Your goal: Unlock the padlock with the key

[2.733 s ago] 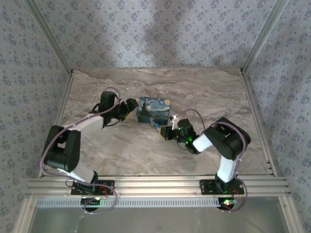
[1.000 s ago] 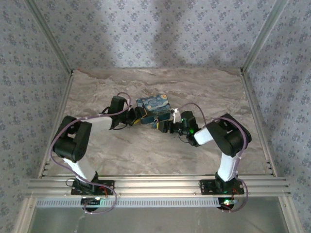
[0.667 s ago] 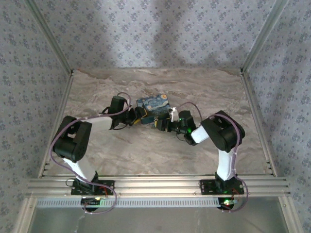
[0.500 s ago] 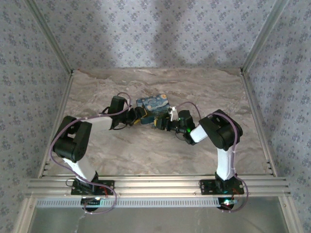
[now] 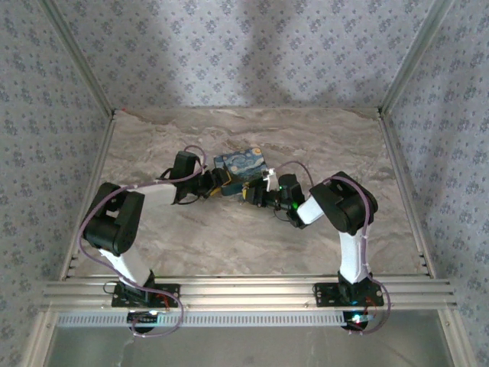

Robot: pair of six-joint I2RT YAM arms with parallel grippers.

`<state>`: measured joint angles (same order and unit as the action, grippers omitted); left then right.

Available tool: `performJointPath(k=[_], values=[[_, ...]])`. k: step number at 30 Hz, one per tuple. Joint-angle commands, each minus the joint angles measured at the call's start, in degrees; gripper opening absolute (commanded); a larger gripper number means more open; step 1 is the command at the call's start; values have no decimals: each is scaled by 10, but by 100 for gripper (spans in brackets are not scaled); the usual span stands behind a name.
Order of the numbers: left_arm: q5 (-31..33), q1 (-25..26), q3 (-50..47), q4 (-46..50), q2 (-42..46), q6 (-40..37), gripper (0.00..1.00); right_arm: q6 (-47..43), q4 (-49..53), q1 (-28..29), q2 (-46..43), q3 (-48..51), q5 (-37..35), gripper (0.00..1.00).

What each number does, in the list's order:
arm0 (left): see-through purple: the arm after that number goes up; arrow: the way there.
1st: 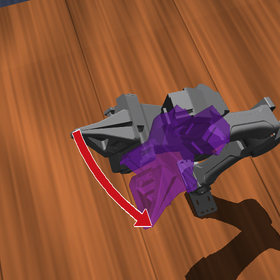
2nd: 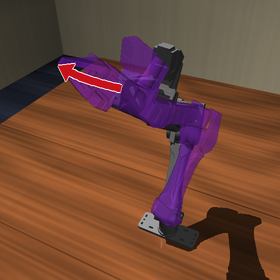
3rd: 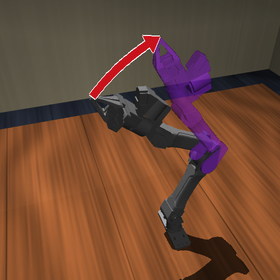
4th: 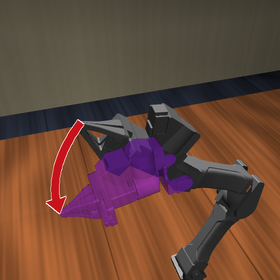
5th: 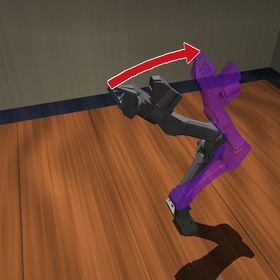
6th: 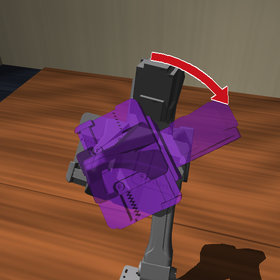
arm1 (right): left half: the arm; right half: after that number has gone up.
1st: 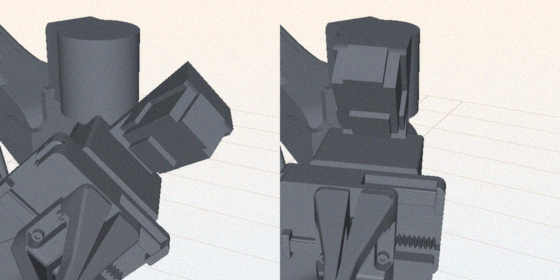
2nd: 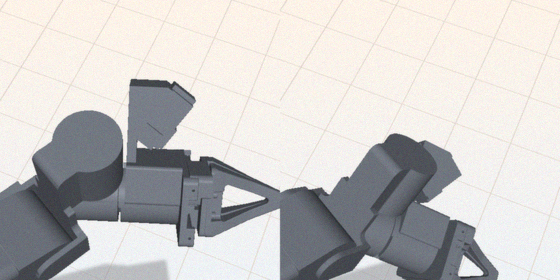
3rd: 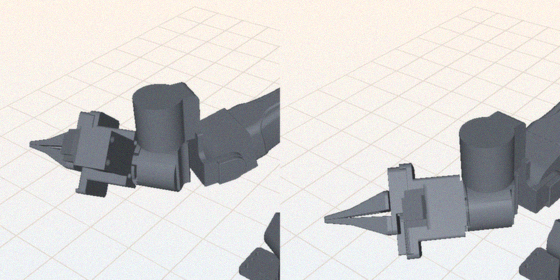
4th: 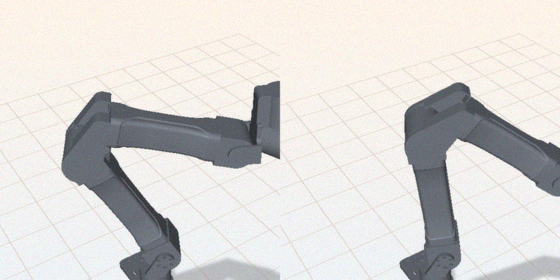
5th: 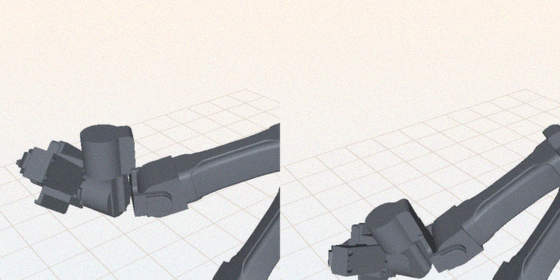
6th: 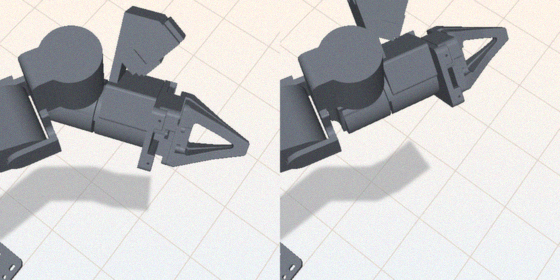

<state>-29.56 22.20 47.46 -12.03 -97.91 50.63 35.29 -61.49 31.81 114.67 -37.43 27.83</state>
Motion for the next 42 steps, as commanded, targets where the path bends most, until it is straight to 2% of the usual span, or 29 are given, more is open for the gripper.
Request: performJointPath(k=[1, 7, 13, 33, 42], values=[[11, 7, -11, 38, 3, 1, 62, 2, 0, 3, 7, 3, -2, 27], [12, 7, -11, 39, 3, 1, 62, 4, -1, 0, 6, 8, -7, 11], [15, 7, -18, 39, 11, 1, 62, 20, -2, -3, -5, 13, -16, 1], [35, 29, -60, 25, 49, 24, 64, 120, -98, -9, -31, 62, -73, 0], [42, 30, -63, 28, 61, 24, 66, 119, -87, -16, -51, 77, -95, 0]])
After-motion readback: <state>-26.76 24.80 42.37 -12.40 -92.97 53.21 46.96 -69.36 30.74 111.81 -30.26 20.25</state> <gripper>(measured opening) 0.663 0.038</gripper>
